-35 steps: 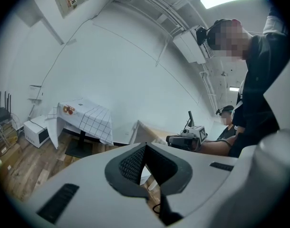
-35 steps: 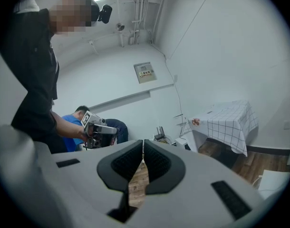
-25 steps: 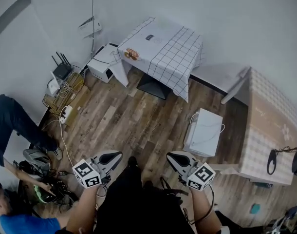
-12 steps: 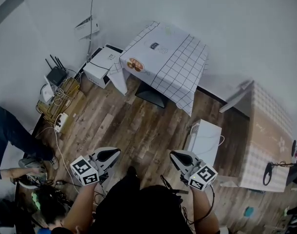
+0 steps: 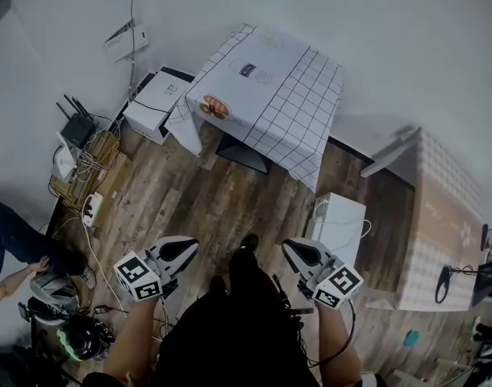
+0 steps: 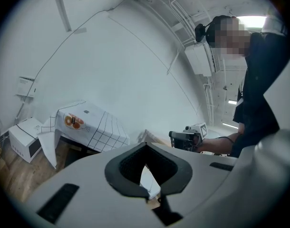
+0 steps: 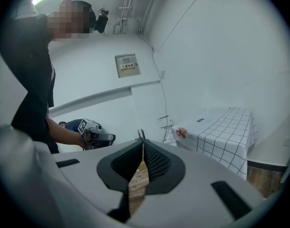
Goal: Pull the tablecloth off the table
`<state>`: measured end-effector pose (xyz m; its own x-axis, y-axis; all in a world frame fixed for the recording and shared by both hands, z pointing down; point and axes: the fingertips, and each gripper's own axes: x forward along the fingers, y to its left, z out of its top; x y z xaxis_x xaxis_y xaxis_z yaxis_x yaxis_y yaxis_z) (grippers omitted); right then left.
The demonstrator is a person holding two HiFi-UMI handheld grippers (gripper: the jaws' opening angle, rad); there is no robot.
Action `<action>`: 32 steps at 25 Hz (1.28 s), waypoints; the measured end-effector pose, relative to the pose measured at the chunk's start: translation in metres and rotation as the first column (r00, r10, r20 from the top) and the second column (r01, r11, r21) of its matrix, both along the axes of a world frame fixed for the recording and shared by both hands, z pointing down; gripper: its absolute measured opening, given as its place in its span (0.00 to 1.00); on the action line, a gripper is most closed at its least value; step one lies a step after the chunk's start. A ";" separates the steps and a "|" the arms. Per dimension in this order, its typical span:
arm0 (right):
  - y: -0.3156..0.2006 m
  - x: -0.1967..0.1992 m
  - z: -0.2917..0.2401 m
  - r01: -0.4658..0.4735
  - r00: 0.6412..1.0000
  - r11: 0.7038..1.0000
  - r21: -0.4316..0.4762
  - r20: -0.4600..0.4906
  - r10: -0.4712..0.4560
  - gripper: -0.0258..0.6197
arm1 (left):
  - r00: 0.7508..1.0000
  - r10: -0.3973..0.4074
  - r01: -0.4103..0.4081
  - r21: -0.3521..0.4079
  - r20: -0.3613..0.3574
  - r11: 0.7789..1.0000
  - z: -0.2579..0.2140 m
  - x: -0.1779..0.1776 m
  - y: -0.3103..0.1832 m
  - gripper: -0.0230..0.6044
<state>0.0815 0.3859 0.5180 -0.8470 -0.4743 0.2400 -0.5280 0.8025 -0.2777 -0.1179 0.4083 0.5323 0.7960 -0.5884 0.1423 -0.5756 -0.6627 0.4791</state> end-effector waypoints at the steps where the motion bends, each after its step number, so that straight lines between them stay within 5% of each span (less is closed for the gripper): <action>1: -0.008 0.000 0.004 -0.003 1.000 1.000 -0.007 0.002 0.003 0.08 | 1.000 0.002 -0.002 -0.001 0.003 1.000 0.001 0.000 -0.008 0.05; 16: -0.194 -0.005 0.007 0.109 0.994 0.994 0.013 0.004 -0.109 0.08 | 0.996 -0.018 0.017 0.006 0.086 1.000 -0.008 0.009 -0.188 0.05; 32: -0.340 0.025 0.005 0.111 0.993 0.992 0.055 -0.030 -0.110 0.08 | 0.982 0.100 -0.109 0.046 0.158 0.993 -0.021 0.060 -0.348 0.05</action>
<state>0.1062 0.0459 0.5225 -0.8886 -0.3915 0.2390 -0.4419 0.8704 -0.2171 -0.0578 0.0602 0.5113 0.8242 -0.5132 0.2394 -0.5663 -0.7456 0.3513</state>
